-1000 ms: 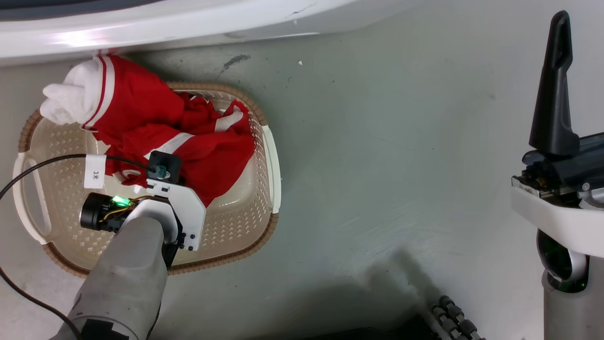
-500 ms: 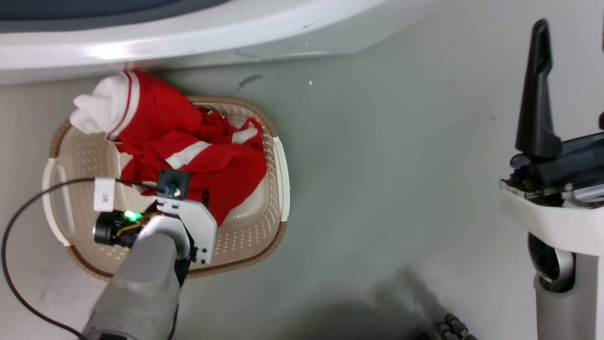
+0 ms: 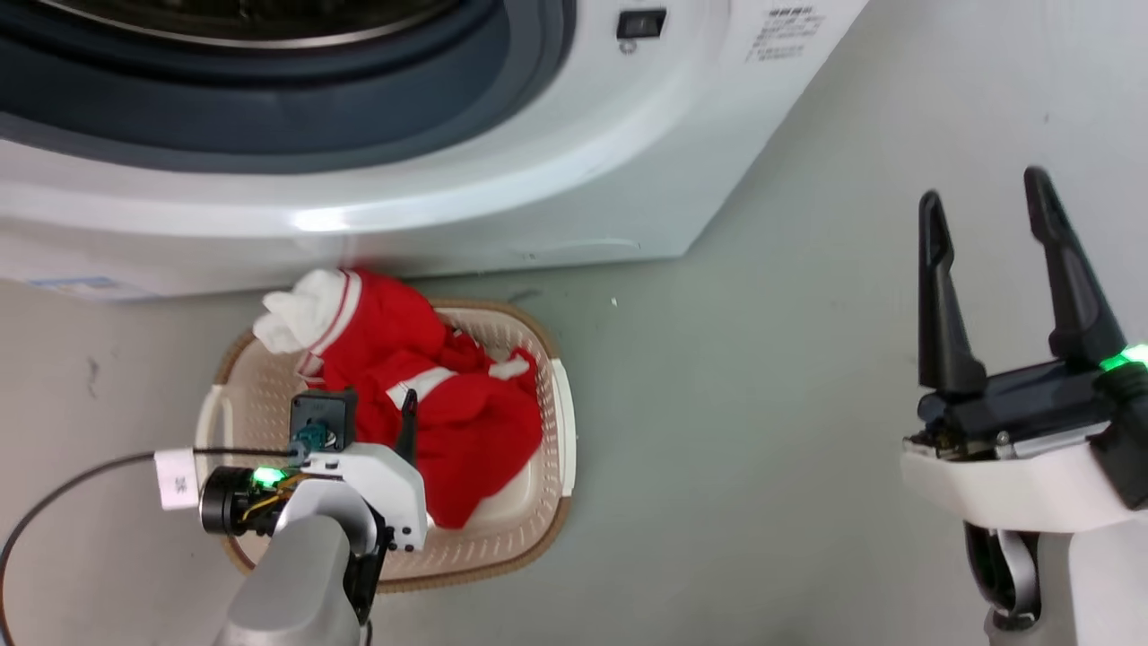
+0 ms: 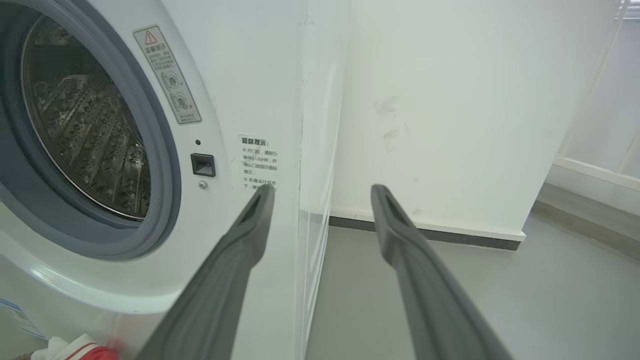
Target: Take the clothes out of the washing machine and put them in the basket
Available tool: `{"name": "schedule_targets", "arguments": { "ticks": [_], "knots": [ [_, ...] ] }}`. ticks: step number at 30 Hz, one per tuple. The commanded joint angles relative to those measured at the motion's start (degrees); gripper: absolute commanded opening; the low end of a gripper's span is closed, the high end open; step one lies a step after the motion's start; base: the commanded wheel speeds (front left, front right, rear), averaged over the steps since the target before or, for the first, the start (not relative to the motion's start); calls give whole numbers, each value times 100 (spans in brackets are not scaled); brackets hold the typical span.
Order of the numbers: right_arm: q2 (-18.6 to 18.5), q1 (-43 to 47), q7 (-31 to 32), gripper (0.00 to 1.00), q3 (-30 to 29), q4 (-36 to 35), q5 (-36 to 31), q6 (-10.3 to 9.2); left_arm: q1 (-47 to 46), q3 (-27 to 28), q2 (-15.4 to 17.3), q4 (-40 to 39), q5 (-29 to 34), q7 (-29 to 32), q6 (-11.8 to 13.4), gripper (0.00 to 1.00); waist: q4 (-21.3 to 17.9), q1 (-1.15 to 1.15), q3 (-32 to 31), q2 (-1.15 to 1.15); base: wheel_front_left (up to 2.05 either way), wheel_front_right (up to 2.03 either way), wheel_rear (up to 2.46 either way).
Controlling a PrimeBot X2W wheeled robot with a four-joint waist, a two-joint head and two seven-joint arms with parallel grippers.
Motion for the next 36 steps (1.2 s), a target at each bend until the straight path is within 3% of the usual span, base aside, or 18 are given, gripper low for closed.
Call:
{"name": "schedule_targets", "arguments": {
  "ticks": [1, 13, 20, 28, 36],
  "knots": [
    [1, 136, -11, 100, -8, 49, -52, -5, 201, 81, -10, -275, 52, -11, 63, 100, 141, 0, -472, 0, 0, 0, 0],
    [1, 732, -11, 100, 34, 264, -80, -4, 1667, 925, -200, -2958, 595, -14, 434, 100, 342, 0, -1599, 0, 0, 0, 0],
    [1, 1067, -11, 100, 0, 355, -56, -5, 2406, 1314, -356, -4325, 916, -14, 514, 100, 402, 0, -2125, 0, 0, 0, 0],
    [1, 1427, -11, 100, -106, 488, -2, -4, 3072, 1550, -479, -5393, 1174, -14, 535, 100, 438, 0, -2614, 0, 0, 0, 0],
    [1, 1644, -11, 100, -239, 817, 22, -5, 3439, 1614, -530, -5728, 1303, -14, 566, 100, 437, 0, -2861, 0, 0, 0, 0]
  ]
}}
